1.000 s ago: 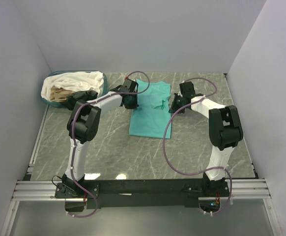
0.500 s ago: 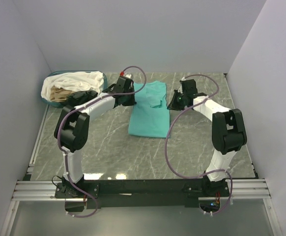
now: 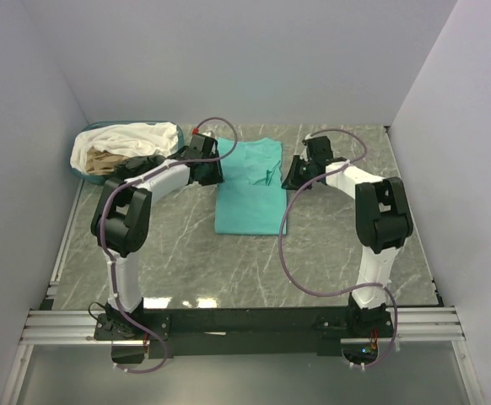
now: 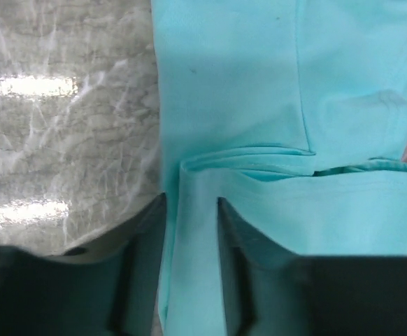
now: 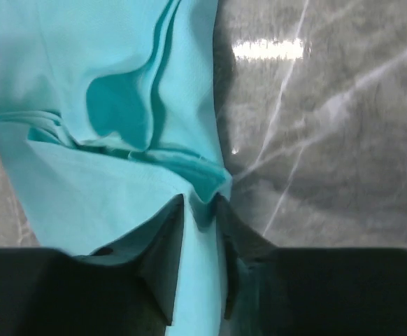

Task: Fold and stack the t-shirts
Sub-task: Fold the tshirt

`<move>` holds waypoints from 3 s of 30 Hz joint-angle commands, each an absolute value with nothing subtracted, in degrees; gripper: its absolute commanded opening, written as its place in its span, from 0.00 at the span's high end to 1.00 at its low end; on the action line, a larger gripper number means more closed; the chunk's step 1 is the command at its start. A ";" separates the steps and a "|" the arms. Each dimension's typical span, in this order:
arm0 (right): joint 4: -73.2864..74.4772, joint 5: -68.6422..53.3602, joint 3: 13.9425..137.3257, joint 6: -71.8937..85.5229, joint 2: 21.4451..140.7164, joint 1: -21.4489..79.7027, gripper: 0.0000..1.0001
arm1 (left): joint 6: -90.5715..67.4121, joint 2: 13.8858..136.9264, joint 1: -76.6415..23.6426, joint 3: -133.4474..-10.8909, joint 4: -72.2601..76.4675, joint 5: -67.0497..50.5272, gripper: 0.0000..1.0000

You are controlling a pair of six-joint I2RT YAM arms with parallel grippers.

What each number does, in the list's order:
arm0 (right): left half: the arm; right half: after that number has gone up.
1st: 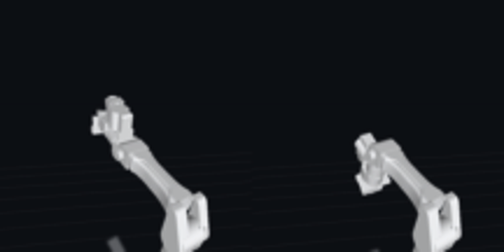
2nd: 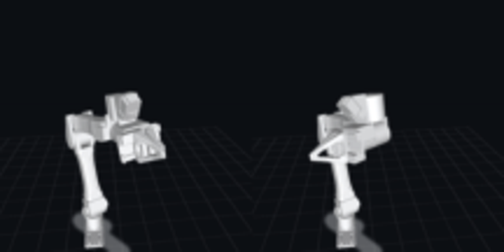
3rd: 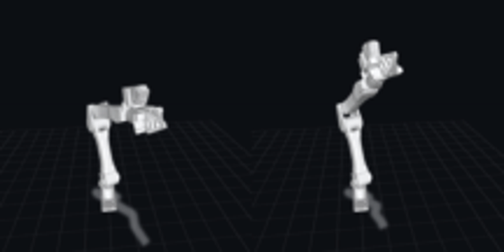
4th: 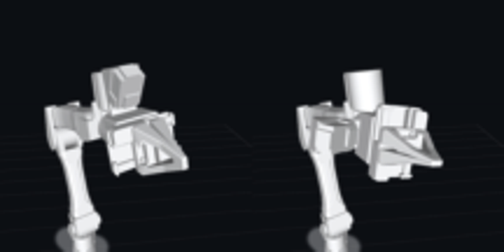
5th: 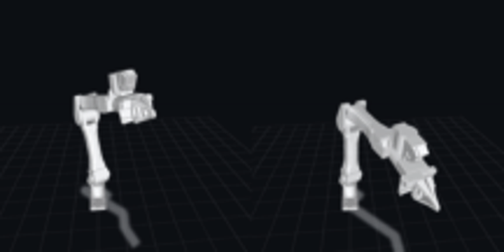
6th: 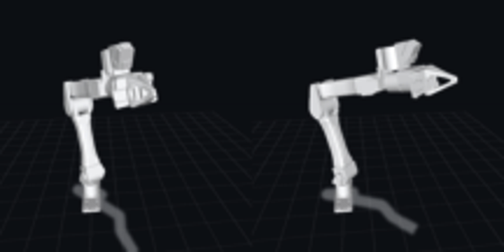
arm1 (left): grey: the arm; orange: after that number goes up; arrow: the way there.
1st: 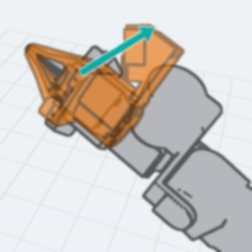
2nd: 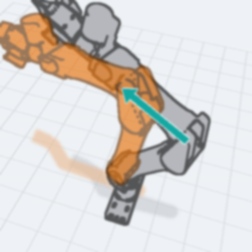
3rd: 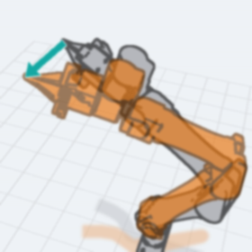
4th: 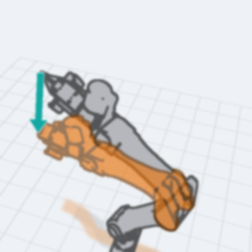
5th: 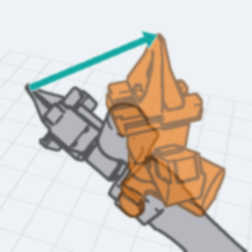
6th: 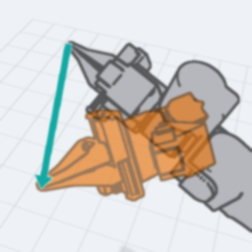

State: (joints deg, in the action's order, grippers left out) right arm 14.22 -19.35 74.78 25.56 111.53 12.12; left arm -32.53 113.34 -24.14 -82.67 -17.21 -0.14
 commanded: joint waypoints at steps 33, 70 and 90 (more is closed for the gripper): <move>8.27 -15.12 40.08 27.77 83.84 23.29 0.42 | -44.56 86.30 -28.04 -40.52 -2.73 -9.32 0.30; 23.10 -9.05 29.89 30.84 62.60 28.73 1.00 | -52.02 76.05 -42.96 -33.67 -5.00 -5.01 0.99; 22.42 -21.32 48.24 26.37 56.86 23.21 1.00 | -54.23 64.68 -40.97 -43.85 -13.63 3.08 0.99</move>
State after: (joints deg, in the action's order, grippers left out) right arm 27.59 -13.78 43.48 28.16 54.85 25.32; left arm -55.16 64.66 -43.99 -39.44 -13.69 0.97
